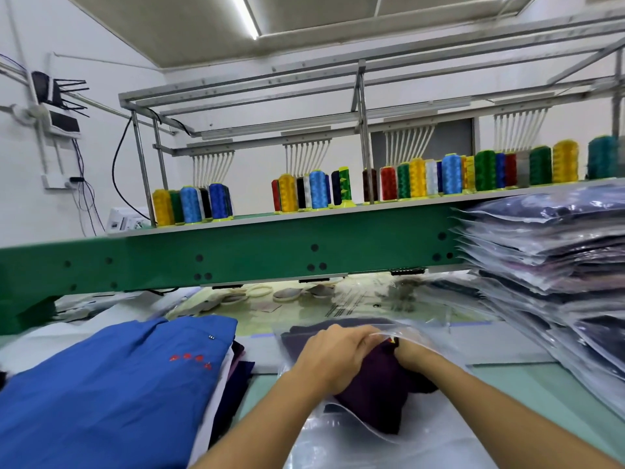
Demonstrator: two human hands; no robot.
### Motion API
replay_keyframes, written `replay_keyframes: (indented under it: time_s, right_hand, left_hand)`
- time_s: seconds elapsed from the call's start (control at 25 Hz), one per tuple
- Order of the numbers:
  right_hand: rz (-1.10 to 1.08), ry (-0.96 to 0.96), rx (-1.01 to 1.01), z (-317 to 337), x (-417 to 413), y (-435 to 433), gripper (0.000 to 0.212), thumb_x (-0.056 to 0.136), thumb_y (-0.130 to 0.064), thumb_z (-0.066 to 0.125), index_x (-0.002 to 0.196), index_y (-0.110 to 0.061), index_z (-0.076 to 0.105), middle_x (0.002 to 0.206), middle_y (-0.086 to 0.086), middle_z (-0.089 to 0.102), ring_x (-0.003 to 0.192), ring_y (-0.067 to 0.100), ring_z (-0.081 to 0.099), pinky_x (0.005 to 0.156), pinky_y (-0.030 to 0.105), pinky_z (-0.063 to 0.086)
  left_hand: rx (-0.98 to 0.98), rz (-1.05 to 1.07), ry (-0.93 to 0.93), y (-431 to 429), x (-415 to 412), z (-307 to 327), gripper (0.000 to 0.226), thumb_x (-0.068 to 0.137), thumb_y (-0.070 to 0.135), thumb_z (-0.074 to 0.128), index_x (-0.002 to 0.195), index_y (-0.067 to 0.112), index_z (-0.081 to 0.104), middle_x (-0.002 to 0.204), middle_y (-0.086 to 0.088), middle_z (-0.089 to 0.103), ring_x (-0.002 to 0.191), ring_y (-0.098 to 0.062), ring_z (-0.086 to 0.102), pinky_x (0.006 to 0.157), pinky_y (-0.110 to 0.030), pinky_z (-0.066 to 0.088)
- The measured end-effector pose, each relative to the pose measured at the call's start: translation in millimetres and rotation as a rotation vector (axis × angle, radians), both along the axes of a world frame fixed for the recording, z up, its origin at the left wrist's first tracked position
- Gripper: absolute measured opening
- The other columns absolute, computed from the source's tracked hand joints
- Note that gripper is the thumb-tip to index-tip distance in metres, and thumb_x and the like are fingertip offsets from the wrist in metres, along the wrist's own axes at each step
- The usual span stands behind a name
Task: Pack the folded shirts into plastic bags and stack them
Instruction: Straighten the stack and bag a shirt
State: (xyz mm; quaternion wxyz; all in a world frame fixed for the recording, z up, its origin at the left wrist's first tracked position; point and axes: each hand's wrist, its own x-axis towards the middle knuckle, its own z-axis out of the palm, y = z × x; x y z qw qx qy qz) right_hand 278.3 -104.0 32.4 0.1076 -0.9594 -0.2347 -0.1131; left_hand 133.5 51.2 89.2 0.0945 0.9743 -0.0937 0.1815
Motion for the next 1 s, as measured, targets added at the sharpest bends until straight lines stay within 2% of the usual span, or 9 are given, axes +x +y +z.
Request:
replay_keyframes:
  time_s: [0.12,0.32,0.44,0.52,0.56,0.72,0.84,0.92,1.0]
  right_hand:
    - [-0.111,0.135,0.04,2,-13,-9,0.027,0.094,-0.02,0.046,0.108,-0.031,0.067,0.112,0.001,0.068,0.1,0.023,0.063,0.084,0.032,0.05]
    - [-0.16,0.078,-0.057,-15,-32,-5,0.033,0.094,-0.022,0.049,0.127,-0.022,0.054,0.135,0.004,0.056,0.121,0.023,0.056,0.1,0.031,0.047]
    - [-0.142,0.013,-0.159,-30,-45,-15,0.062,0.097,-0.021,0.051,0.154,-0.016,0.028,0.161,0.012,0.024,0.145,0.031,0.032,0.113,0.038,0.036]
    - [-0.058,-0.062,-0.306,-36,-56,-22,0.063,0.099,-0.016,0.047,0.158,-0.018,0.024,0.166,0.013,0.008,0.152,0.033,0.014,0.122,0.042,0.022]
    - [-0.01,-0.067,-0.302,-37,-63,-26,0.061,0.099,-0.014,0.047,0.157,-0.018,0.027,0.166,0.012,0.009,0.152,0.031,0.014,0.123,0.039,0.019]
    - [0.208,0.048,-0.202,-37,-86,-52,0.044,0.101,-0.025,0.042,0.145,-0.016,0.045,0.153,0.009,0.038,0.139,0.026,0.038,0.116,0.036,0.031]
    - [0.303,0.166,-0.205,-27,-103,-78,0.032,0.098,-0.034,0.046,0.123,-0.017,0.058,0.13,0.004,0.057,0.121,0.024,0.053,0.103,0.038,0.042]
    - [0.322,0.071,-0.197,-19,-111,-92,0.021,0.093,-0.029,0.048,0.107,-0.023,0.062,0.116,-0.005,0.064,0.109,0.018,0.058,0.089,0.032,0.047]
    - [0.331,-0.184,-0.108,-16,-118,-102,0.011,0.09,-0.026,0.053,0.098,-0.028,0.06,0.103,-0.013,0.063,0.097,0.014,0.059,0.075,0.026,0.043]
  left_hand:
    - [0.056,-0.008,-0.001,-1,-3,-5,0.039,0.104,0.062,0.023,0.132,0.049,0.048,0.114,-0.003,0.071,0.107,-0.034,0.062,0.085,-0.046,0.053]
    - [0.166,-0.016,0.042,-2,-10,-20,0.039,0.101,0.059,0.042,0.136,0.041,0.048,0.116,-0.003,0.068,0.109,-0.032,0.061,0.084,-0.042,0.051]
    - [0.252,0.015,0.129,-1,-19,-31,0.052,0.092,0.057,0.061,0.137,0.034,0.048,0.124,-0.001,0.063,0.114,-0.029,0.059,0.088,-0.042,0.048]
    - [0.298,0.045,0.188,1,-24,-42,0.057,0.087,0.057,0.068,0.134,0.029,0.049,0.127,0.0,0.058,0.114,-0.028,0.058,0.086,-0.04,0.045]
    - [0.295,0.057,0.221,4,-26,-48,0.057,0.086,0.056,0.069,0.131,0.026,0.05,0.126,0.001,0.056,0.115,-0.027,0.057,0.085,-0.039,0.045]
    - [0.184,0.064,0.347,15,-37,-63,0.049,0.087,0.057,0.065,0.119,0.023,0.054,0.118,0.0,0.056,0.11,-0.024,0.055,0.084,-0.036,0.044]
    - [0.074,0.006,0.386,26,-46,-66,0.046,0.084,0.062,0.065,0.101,0.02,0.054,0.096,0.003,0.057,0.089,-0.02,0.055,0.075,-0.035,0.044]
    - [0.027,0.013,0.347,31,-51,-70,0.039,0.087,0.055,0.067,0.095,0.019,0.053,0.089,0.004,0.057,0.082,-0.02,0.052,0.072,-0.034,0.043]
    - [-0.006,0.029,0.29,34,-53,-76,0.029,0.094,0.044,0.064,0.089,0.018,0.052,0.085,0.003,0.056,0.078,-0.02,0.051,0.073,-0.035,0.044]
